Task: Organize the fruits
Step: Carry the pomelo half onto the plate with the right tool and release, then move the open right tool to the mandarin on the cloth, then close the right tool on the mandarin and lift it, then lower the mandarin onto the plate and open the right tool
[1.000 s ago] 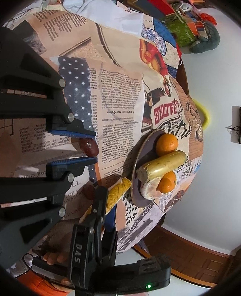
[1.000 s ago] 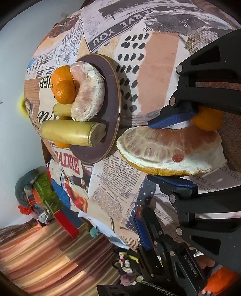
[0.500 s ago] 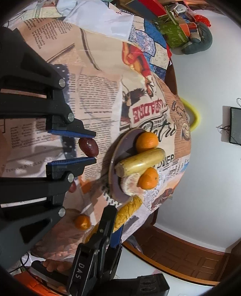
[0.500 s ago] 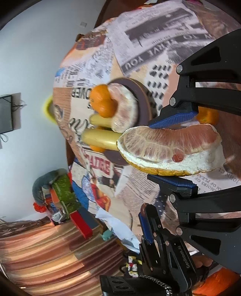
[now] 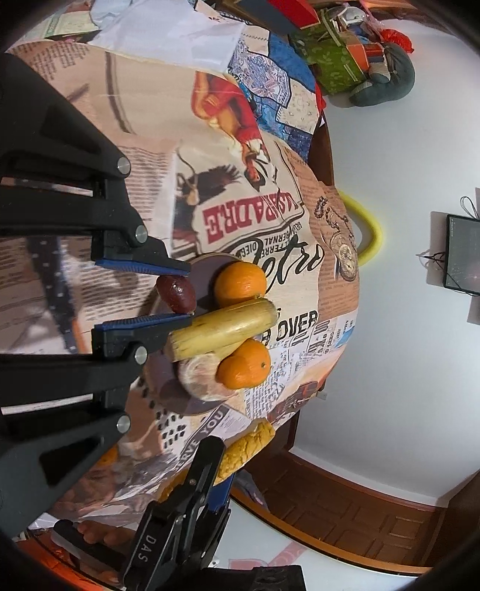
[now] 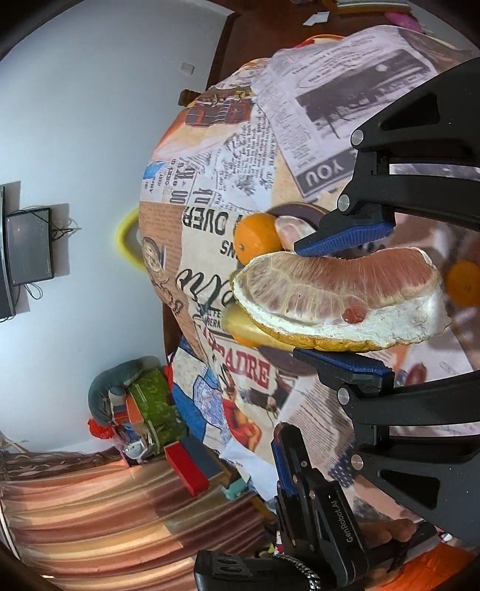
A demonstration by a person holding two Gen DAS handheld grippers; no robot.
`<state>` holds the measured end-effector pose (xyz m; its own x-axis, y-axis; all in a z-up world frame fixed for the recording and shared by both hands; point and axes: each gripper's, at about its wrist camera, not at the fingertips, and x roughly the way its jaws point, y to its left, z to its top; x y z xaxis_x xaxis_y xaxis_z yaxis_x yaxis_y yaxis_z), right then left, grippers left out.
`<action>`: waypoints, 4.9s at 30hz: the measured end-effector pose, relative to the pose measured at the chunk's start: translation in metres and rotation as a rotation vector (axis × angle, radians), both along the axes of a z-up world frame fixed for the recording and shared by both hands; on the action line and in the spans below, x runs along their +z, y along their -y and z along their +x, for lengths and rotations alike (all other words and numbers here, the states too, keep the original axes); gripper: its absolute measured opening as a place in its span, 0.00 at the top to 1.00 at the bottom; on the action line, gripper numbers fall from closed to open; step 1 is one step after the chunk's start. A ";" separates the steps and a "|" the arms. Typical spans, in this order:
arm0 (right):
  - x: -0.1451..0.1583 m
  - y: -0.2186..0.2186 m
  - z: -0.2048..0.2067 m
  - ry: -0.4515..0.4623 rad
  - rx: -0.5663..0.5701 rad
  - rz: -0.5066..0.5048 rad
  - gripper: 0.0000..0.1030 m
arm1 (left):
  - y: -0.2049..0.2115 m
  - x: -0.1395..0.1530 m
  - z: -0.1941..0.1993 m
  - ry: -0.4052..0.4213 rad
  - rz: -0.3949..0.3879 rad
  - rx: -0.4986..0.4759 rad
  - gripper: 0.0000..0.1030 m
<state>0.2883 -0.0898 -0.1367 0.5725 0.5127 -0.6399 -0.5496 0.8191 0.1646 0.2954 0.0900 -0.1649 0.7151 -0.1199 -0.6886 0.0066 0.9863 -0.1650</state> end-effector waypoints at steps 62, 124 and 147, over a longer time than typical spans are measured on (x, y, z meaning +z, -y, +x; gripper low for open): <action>0.017 0.007 -0.017 -0.010 0.032 -0.022 0.53 | 0.026 0.030 -0.024 -0.003 0.068 -0.040 0.63; -0.046 0.049 -0.038 -0.128 -0.015 -0.028 0.69 | 0.069 -0.047 -0.037 -0.143 0.075 -0.124 0.76; -0.031 0.032 0.032 -0.060 -0.030 -0.039 0.69 | 0.029 -0.034 0.025 -0.067 0.108 -0.043 0.76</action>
<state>0.3204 -0.1216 -0.1680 0.5476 0.4697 -0.6925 -0.5146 0.8416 0.1639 0.3209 0.0613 -0.1990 0.6629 -0.0724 -0.7452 0.0421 0.9973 -0.0594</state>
